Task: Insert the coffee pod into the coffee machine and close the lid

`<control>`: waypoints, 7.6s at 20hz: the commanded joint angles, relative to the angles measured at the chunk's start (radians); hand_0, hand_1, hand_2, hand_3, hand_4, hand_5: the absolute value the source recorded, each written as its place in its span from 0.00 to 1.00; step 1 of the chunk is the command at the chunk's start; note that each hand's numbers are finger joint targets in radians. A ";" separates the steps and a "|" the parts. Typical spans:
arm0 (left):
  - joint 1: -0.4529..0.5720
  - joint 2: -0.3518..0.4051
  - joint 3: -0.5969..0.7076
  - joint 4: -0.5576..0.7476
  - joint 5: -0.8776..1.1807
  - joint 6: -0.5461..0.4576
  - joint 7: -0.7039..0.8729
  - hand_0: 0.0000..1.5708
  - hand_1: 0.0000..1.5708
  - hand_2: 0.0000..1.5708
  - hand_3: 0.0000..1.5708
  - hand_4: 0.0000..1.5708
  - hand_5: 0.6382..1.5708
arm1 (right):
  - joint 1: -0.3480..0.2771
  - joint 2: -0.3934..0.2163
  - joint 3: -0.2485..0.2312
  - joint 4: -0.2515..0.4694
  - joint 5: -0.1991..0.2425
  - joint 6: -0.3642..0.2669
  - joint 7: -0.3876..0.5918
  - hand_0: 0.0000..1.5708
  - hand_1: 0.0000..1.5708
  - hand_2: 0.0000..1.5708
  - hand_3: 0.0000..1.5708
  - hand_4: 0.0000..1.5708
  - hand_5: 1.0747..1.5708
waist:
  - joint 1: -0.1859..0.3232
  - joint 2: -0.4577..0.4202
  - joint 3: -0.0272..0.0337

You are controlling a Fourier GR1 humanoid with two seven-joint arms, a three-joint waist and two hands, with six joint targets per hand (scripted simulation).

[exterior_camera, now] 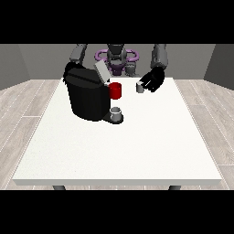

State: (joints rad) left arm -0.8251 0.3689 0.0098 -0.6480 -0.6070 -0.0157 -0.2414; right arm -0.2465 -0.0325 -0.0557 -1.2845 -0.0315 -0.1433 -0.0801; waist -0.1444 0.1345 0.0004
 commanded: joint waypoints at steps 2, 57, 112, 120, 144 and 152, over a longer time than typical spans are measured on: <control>-0.036 0.037 0.024 -0.025 0.008 -0.075 0.006 0.80 0.80 0.85 0.82 0.35 1.00 | 0.002 -0.022 -0.022 0.033 -0.017 0.030 -0.045 0.00 0.00 0.00 0.00 0.31 1.00 | 0.004 -0.010 -0.0003; -0.354 0.094 0.116 0.056 -0.034 -0.153 0.103 0.78 0.78 0.81 0.76 0.31 1.00 | -0.067 0.008 0.014 -0.122 0.000 -0.029 0.009 0.00 0.00 0.00 0.00 0.28 1.00 | -0.150 0.130 -0.0003; -0.157 -0.107 0.195 -0.022 0.048 -0.194 0.094 0.00 0.00 0.00 0.00 0.00 1.00 | 0.080 -0.012 -0.070 0.022 -0.042 -0.029 -0.054 0.00 0.00 0.00 0.00 0.27 1.00 | 0.044 -0.121 -0.0007; 0.070 -0.241 0.313 -0.028 0.237 -0.213 -0.003 0.00 0.00 0.00 0.00 0.00 1.00 | 0.151 -0.078 -0.060 -0.045 -0.016 -0.005 0.002 0.00 0.00 0.00 0.00 0.23 1.00 | 0.129 -0.311 -0.0013; 0.389 -0.319 0.301 -0.358 0.485 -0.286 0.060 0.00 0.00 0.00 0.00 0.14 1.00 | -0.030 -0.125 0.045 -0.172 -0.011 0.175 0.122 0.00 0.00 0.00 0.00 0.00 1.00 | 0.252 -0.283 -0.0003; 0.477 -0.368 0.168 -0.538 0.602 -0.234 0.160 0.00 0.00 0.00 0.00 0.00 1.00 | -0.137 -0.180 -0.074 0.015 -0.055 0.206 0.083 0.00 0.00 0.00 0.00 0.00 1.00 | 0.338 -0.224 0.0001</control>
State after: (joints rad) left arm -0.3787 0.0100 0.2350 -1.1081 -0.0632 -0.2836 -0.1162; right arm -0.3378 -0.1847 -0.0748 -1.3558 -0.0645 0.0453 0.0247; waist 0.1615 -0.1271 0.0001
